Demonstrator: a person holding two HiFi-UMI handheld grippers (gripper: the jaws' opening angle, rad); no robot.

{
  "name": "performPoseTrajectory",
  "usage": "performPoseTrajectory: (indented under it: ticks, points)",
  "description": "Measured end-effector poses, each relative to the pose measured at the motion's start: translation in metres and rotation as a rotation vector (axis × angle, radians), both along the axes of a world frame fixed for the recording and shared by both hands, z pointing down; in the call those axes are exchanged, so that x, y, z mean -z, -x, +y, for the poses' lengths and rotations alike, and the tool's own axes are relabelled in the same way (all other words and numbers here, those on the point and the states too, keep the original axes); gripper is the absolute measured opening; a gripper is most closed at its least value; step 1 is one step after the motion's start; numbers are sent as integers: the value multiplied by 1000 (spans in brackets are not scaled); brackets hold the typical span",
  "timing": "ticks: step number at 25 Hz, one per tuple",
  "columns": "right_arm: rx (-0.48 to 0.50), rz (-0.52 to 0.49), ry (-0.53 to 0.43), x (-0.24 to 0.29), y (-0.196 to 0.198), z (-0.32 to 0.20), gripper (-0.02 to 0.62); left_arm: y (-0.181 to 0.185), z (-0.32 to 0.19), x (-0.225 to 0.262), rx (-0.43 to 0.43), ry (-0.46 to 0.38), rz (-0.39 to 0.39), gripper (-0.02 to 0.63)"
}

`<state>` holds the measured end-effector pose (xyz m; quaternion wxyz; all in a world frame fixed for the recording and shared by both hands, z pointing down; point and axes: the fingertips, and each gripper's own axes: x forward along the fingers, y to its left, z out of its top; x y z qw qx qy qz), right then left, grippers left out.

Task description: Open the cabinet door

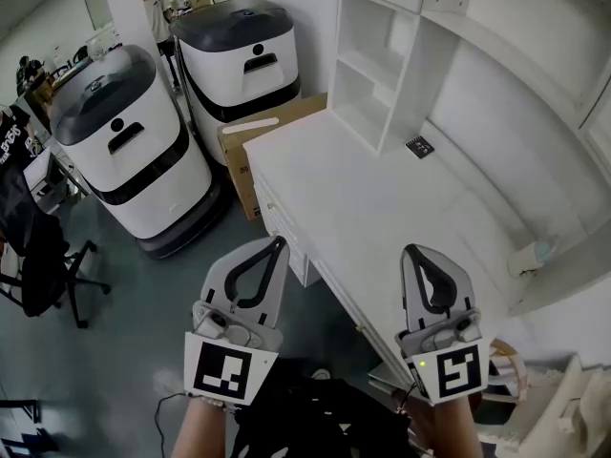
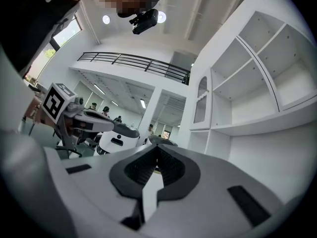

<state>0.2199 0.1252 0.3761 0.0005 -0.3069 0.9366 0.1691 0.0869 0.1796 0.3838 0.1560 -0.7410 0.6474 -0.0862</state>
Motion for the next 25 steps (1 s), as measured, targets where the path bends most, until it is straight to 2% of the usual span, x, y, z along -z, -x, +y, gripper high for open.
performPoseTrajectory:
  ticks: [16,25]
  points:
    - [-78,40,-4,3,84,-33,2,78,-50,4,-101,3,2,2]
    - [-150,31,-11,8,133,-49,2,126,-75,11,-182,-11,-31,2]
